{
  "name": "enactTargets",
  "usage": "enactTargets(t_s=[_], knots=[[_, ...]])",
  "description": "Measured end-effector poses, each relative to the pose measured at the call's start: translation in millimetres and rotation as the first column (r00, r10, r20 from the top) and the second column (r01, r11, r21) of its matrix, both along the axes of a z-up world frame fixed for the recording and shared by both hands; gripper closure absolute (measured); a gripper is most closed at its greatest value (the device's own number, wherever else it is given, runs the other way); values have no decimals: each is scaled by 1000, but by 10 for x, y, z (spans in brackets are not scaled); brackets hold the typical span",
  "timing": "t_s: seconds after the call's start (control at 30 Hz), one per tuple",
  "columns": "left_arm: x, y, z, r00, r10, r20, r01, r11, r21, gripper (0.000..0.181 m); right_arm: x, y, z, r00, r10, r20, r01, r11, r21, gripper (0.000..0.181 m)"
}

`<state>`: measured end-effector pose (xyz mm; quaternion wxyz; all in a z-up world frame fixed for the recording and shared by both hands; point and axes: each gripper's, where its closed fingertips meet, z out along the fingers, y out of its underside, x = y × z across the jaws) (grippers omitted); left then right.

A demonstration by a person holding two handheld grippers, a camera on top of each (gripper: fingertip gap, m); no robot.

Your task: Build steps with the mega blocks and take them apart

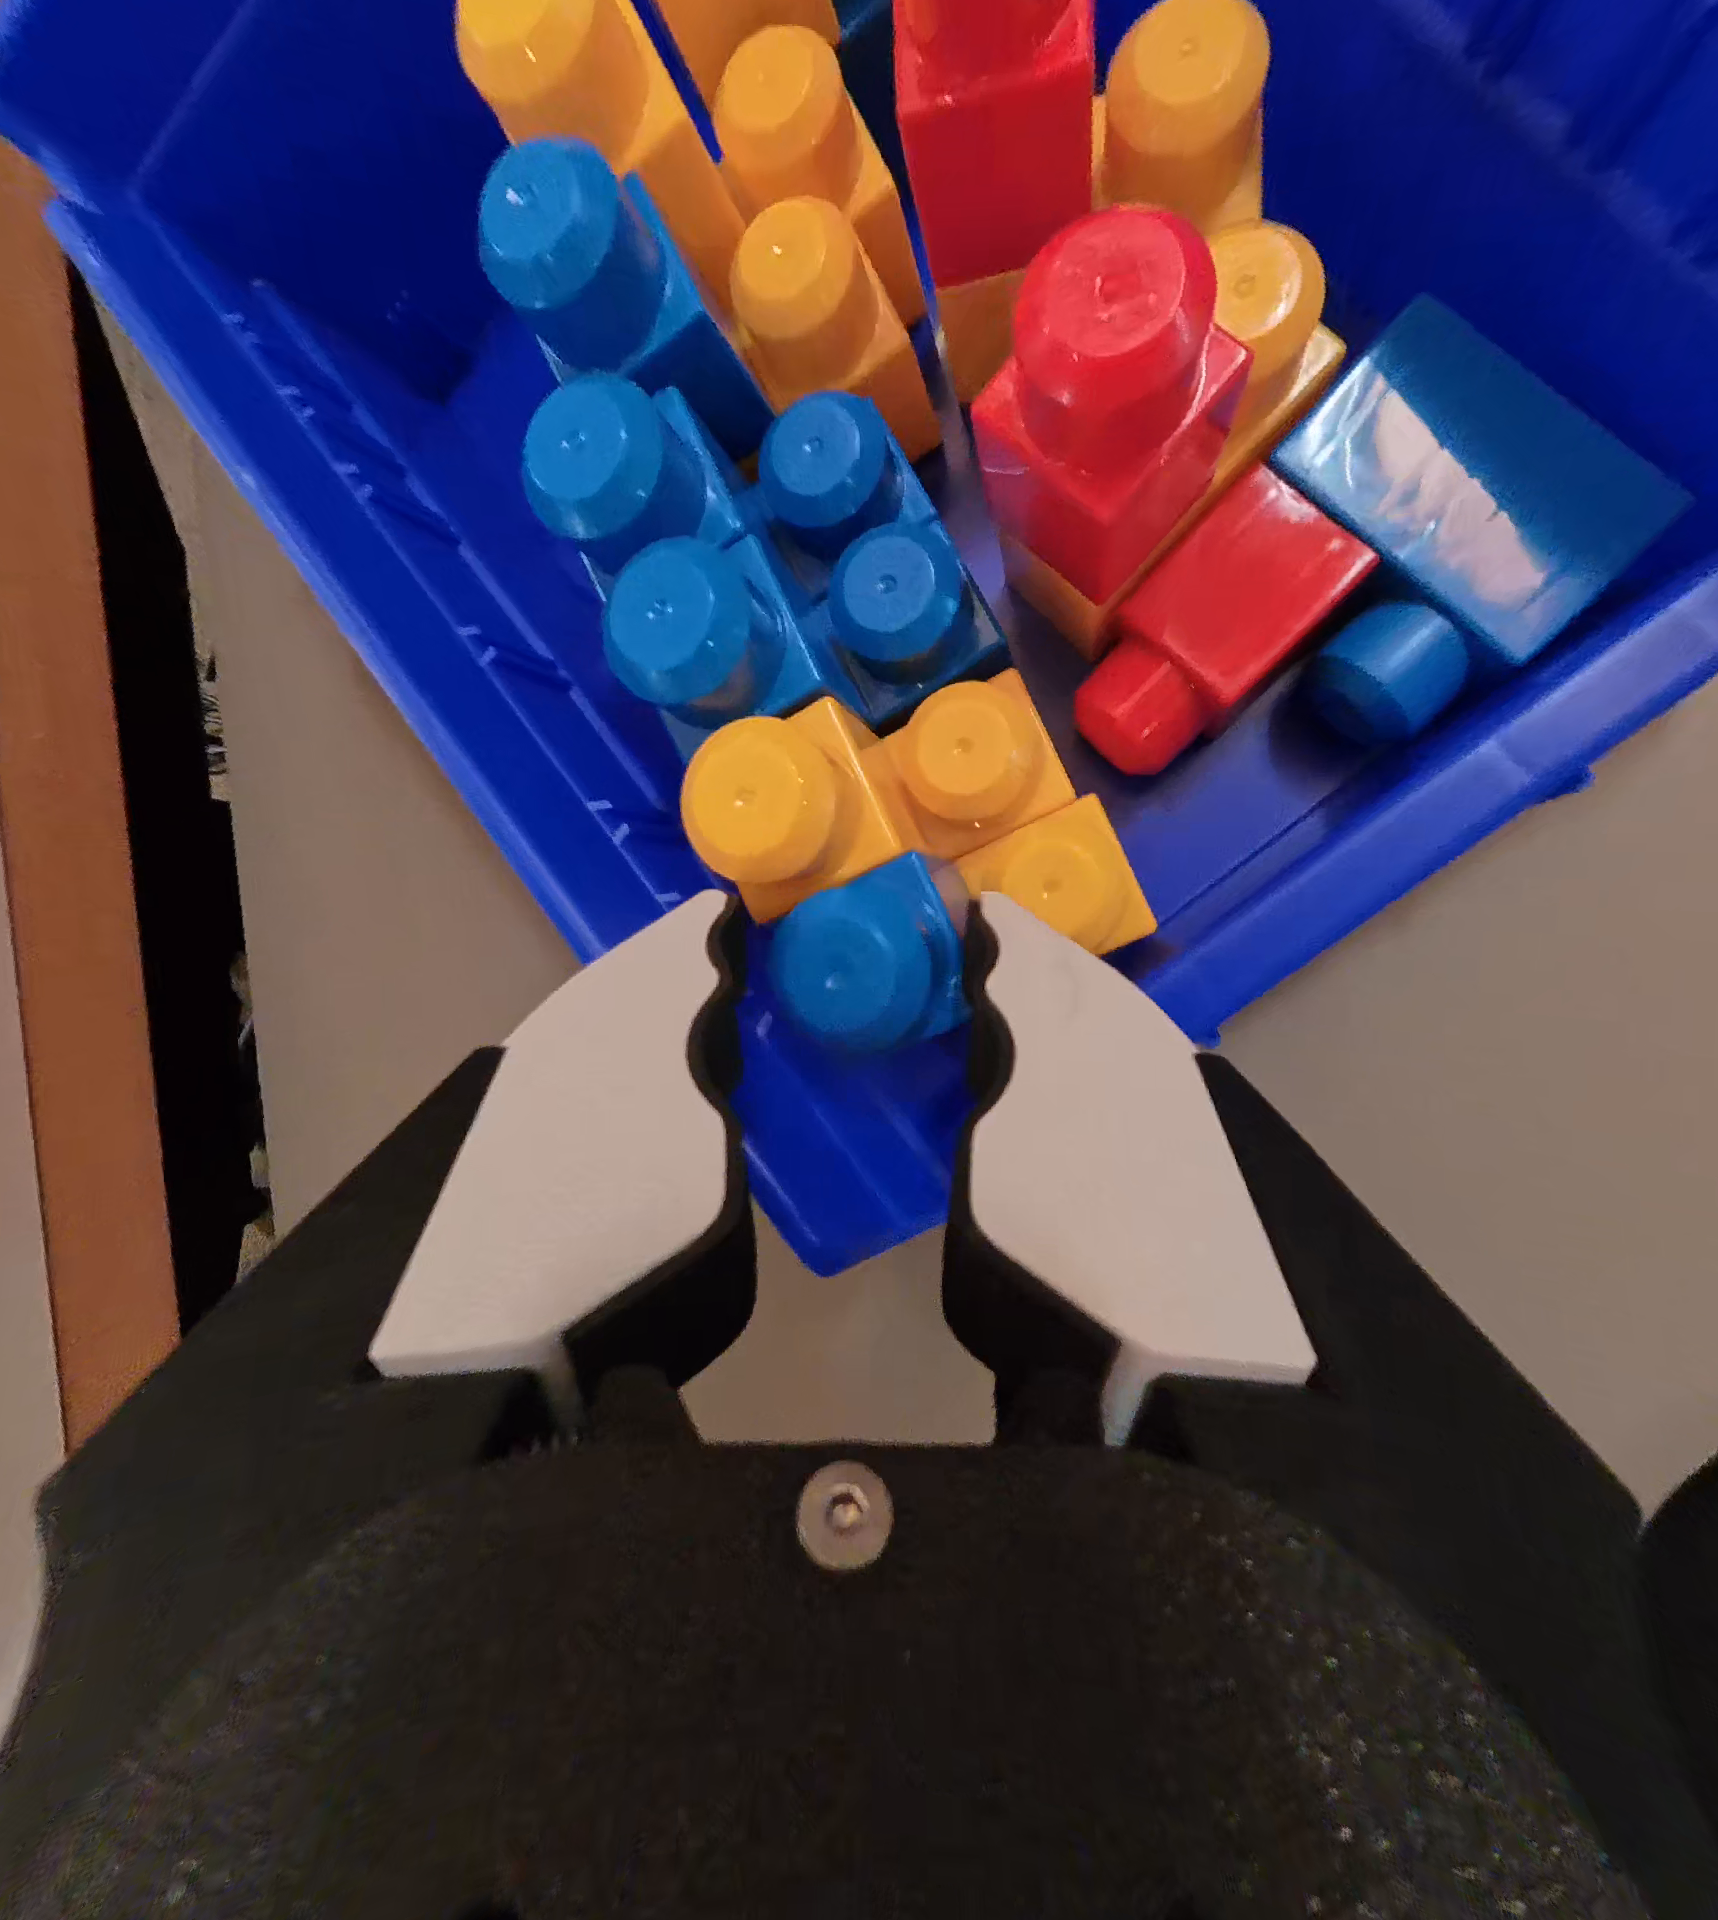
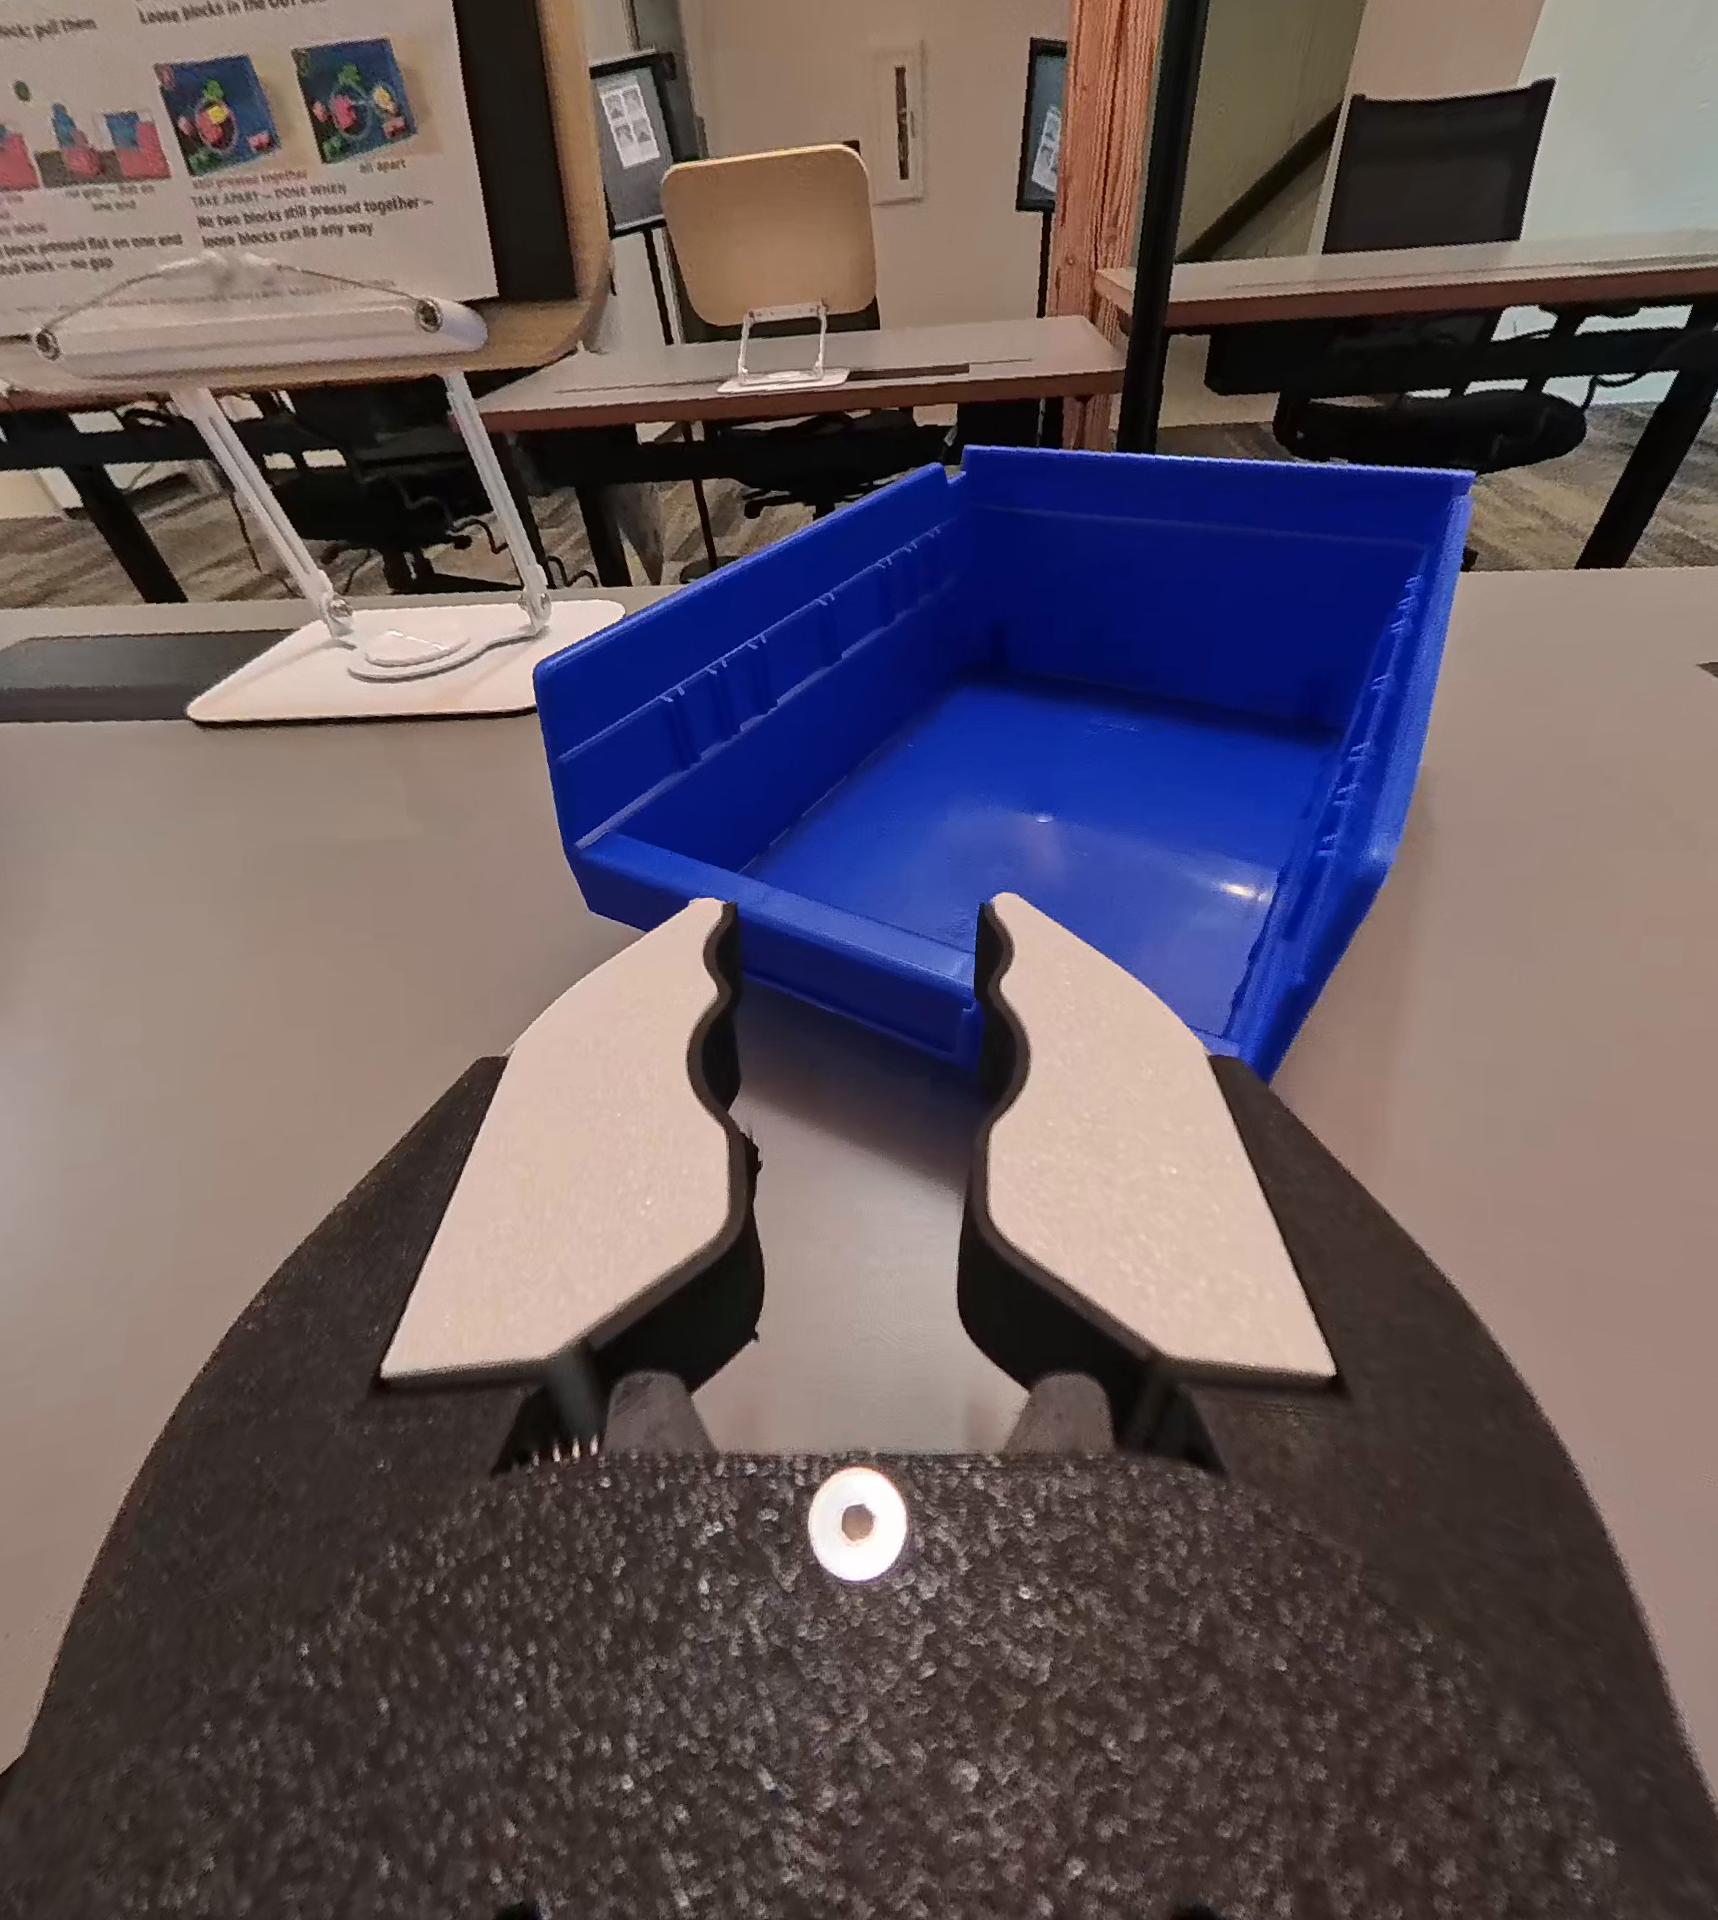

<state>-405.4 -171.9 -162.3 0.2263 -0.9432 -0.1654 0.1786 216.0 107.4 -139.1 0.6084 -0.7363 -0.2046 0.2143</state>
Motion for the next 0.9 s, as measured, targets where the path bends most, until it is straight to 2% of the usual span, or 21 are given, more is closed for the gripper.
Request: enactTargets(t_s=[0.37, 0.43, 0.53, 0.67, 0.73, 0.8, 0.9], knots=[[-58, 23, 68, 998, 37, -54, -34, 998, 55, 151, 11, -5, -12, 1000, 8, -22, -8, 1000, -18, 139], [-32, 32, 180, 997, 31, -75, -24, 996, 91, 152, 17, -7, -9, 1000, 8, -25, -8, 1000, -19, 139], [50, 36, 502, 990, 17, -142, 5, 988, 151, 152, 2, -13, -6, 1000, 11, -19, -12, 1000, -15, 139], [439, 200, 1035, 984, -65, -164, 114, 943, 311, 153, -45, -25, 19, 1000, 23, -12, -23, 1000, -3, 139], [718, 333, 1209, 976, -132, -172, 188, 911, 366, 153, -84, -27, 75, 999, 31, -10, -31, 999, 17, 139], [1046, 514, 1275, 962, -221, -158, 268, 871, 412, 152, -151, -22, 170, 999, 49, -15, -48, 998, 41, 139], [1498, 822, 1233, 927, -348, -138, 372, 810, 454, 153, -357, 9, 361, 994, 107, -11, -106, 992, 74, 139]])
